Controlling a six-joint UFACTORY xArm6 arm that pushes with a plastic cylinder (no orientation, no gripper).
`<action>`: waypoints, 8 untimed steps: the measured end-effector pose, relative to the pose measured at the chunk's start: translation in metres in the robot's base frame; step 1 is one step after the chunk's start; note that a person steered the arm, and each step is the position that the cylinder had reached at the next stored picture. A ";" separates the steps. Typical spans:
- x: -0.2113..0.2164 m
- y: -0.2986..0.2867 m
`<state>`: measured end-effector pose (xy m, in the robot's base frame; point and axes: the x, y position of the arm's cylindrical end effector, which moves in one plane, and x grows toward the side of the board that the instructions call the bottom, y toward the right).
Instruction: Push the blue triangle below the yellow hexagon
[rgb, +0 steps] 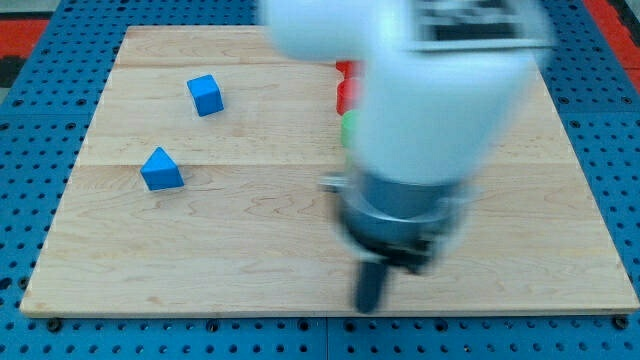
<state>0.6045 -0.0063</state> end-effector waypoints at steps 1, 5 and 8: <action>-0.057 -0.115; -0.141 -0.154; -0.124 -0.085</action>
<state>0.4804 -0.0914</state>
